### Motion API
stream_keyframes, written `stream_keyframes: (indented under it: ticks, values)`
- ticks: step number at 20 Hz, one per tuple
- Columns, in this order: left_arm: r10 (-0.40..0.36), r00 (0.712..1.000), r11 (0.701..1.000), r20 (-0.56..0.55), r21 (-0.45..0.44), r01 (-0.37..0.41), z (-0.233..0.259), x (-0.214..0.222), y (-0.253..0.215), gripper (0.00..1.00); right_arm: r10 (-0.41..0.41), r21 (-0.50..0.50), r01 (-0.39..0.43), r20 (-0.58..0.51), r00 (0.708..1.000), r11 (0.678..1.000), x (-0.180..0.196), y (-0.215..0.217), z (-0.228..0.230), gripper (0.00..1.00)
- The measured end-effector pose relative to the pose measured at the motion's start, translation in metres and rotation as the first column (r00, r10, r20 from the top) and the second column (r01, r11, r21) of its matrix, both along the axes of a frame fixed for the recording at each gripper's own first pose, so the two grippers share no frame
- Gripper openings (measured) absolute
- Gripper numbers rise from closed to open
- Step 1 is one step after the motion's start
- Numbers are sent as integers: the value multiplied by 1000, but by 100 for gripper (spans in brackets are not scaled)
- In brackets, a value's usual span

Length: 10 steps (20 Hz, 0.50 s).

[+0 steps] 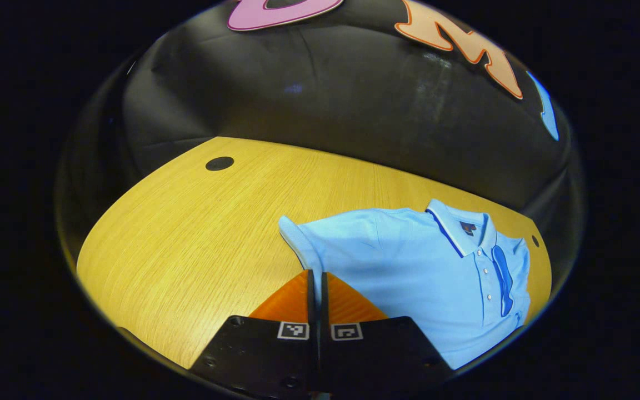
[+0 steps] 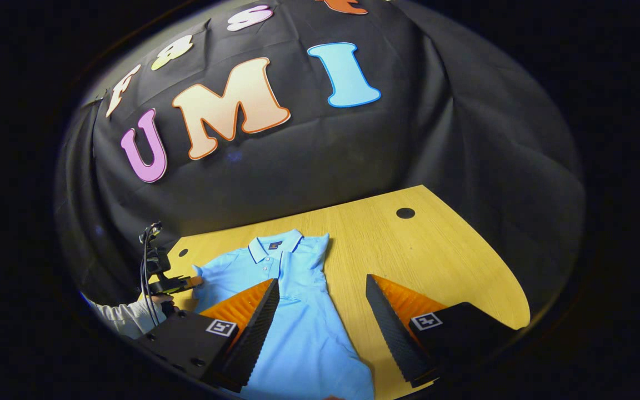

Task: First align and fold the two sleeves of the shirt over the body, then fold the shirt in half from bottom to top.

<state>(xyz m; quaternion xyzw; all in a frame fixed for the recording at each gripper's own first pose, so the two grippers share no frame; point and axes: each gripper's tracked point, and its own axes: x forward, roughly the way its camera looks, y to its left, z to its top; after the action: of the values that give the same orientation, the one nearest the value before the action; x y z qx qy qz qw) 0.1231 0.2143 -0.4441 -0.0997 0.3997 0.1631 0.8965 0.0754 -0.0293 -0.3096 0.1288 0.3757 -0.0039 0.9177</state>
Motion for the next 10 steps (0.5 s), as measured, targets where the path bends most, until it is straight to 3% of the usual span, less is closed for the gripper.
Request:
stream_keyframes:
  ticks: [2,6,10]
  values:
    - [-6,999,1000,-48,17,7,1,-3,-7,0,-15,0,15,9,1000,1000,-4,-9,5,98]
    - [-72,997,995,-15,-68,71,19,11,-62,0,-49,7,48,20,999,999,-17,-28,12,98]
    - [-222,974,973,52,-48,224,46,39,-126,0,-79,13,78,24,997,997,-29,-44,15,98]
